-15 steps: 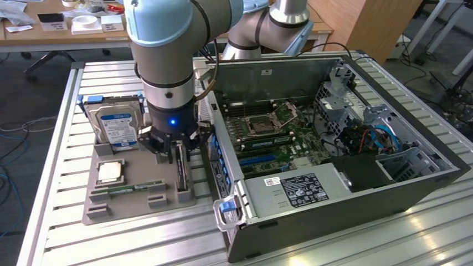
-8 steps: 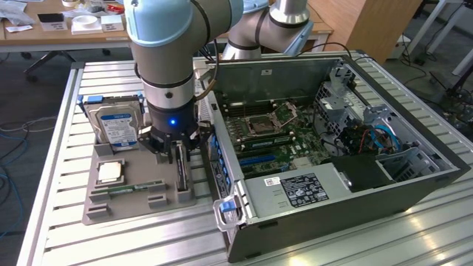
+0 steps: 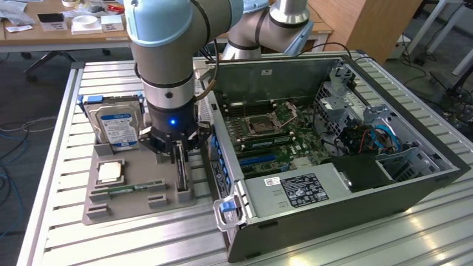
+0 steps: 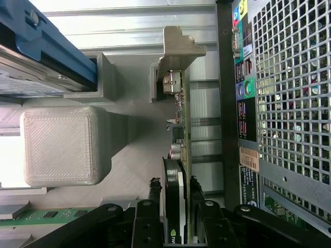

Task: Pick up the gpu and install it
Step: 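Pick up the gpu and move the gpu toward the slot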

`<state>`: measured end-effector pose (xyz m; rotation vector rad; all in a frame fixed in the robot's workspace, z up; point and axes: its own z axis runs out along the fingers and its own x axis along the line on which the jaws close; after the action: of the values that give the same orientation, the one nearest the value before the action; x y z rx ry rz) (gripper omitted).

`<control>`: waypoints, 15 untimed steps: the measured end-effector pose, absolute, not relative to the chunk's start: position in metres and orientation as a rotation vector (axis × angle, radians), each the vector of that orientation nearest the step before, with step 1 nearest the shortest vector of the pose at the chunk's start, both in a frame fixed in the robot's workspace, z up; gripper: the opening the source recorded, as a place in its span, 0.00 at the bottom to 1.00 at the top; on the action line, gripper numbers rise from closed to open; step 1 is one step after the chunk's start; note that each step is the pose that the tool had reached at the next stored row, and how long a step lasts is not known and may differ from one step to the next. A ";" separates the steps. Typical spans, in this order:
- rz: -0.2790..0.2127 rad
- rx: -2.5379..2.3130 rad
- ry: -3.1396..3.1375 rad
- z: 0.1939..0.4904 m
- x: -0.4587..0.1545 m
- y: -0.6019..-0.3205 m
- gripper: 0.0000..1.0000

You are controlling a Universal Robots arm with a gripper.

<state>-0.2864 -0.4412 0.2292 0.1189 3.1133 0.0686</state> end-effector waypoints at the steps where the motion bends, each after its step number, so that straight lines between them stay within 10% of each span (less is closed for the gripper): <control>1: 0.069 0.119 3.113 0.229 -0.286 -0.441 0.35; 15: 0.068 0.119 3.113 0.229 -0.286 -0.441 0.27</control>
<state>-0.2864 -0.4412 0.2293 0.1190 3.1133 0.0685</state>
